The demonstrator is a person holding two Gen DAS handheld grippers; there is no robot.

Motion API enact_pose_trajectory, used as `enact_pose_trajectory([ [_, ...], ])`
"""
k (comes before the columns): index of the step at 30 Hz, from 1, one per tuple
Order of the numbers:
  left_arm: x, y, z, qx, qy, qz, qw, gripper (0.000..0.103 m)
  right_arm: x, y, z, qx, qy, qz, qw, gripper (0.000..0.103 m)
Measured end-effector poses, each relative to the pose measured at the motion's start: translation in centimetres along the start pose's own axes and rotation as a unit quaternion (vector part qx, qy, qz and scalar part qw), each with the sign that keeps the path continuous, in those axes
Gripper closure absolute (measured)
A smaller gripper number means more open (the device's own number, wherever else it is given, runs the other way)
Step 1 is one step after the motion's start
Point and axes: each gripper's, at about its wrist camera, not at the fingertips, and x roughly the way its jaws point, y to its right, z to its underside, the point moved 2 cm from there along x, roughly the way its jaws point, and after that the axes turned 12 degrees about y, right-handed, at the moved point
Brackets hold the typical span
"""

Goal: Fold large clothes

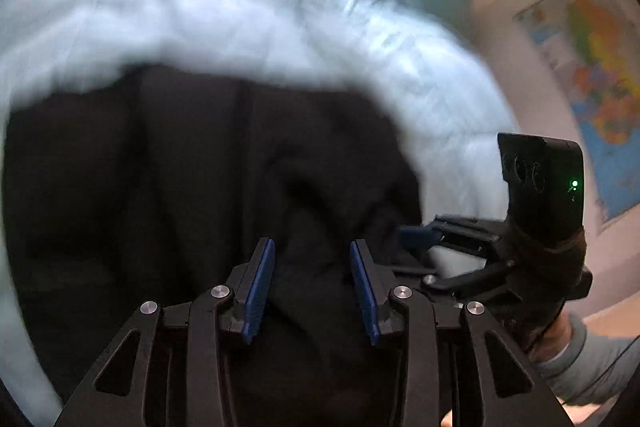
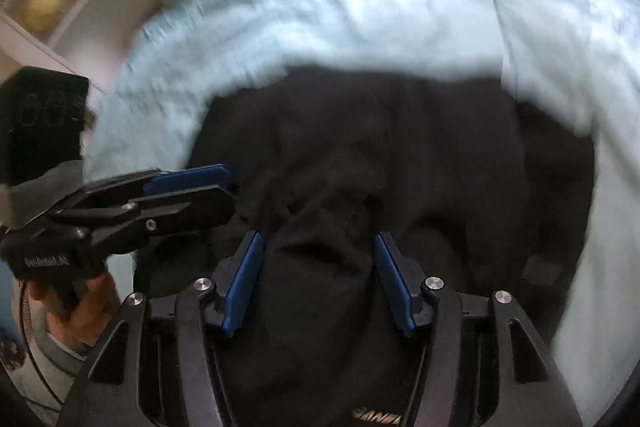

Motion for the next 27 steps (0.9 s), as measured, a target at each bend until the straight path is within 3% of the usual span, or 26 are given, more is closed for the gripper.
enact_pose_trajectory([
  [2, 0.8, -2.1, 2.7, -0.036, -0.011, 0.005, 0.9993, 0.073, 2.0, 0.6, 4.1, -0.011, -0.007, 0.019, 1.0, 0.042],
  [3, 1.2, -3.2, 3.4, -0.059, -0.007, 0.007, 0.9982, 0.082, 2.5, 0.7, 4.9, -0.015, 0.003, 0.021, 1.0, 0.042],
  [5, 1.5, -4.8, 3.5, -0.117, 0.015, 0.024, 0.9927, 0.087, 2.8, 0.4, 5.6, -0.024, 0.026, 0.037, 0.999, 0.042],
  [6, 1.3, -4.9, 3.4, -0.122, 0.019, 0.026, 0.992, 0.088, 2.6, 0.1, 5.4, -0.023, 0.03, 0.041, 0.998, 0.042],
  [11, -1.5, -1.6, 3.9, -0.05, 0.024, 0.018, 0.9983, 0.086, -1.0, -0.2, 5.9, -0.024, 0.036, 0.026, 0.999, 0.042],
  [14, -2.8, -0.3, 5.2, -0.027, 0.025, 0.027, 0.999, 0.074, -3.6, -0.1, 6.1, -0.03, 0.056, 0.021, 0.998, 0.041],
  [16, -1.8, -0.9, 6.0, -0.028, 0.02, 0.003, 0.9994, 0.073, -3.0, -0.7, 6.8, -0.04, 0.05, 0.038, 0.997, 0.041],
  [19, 1.2, -3.3, 6.9, -0.055, -0.002, -0.034, 0.9979, 0.075, 1.2, -0.3, 7.0, -0.026, 0.007, 0.052, 0.998, 0.041],
  [23, 0.9, -3.6, 7.3, -0.065, 0.007, -0.02, 0.9977, 0.076, 1.8, -0.3, 6.9, -0.024, 0.014, 0.052, 0.998, 0.041],
  [27, -2.8, -3.0, 8.5, -0.035, 0.007, -0.016, 0.9992, 0.076, -0.5, 0.3, 7.9, -0.005, 0.008, 0.027, 1.0, 0.041],
])
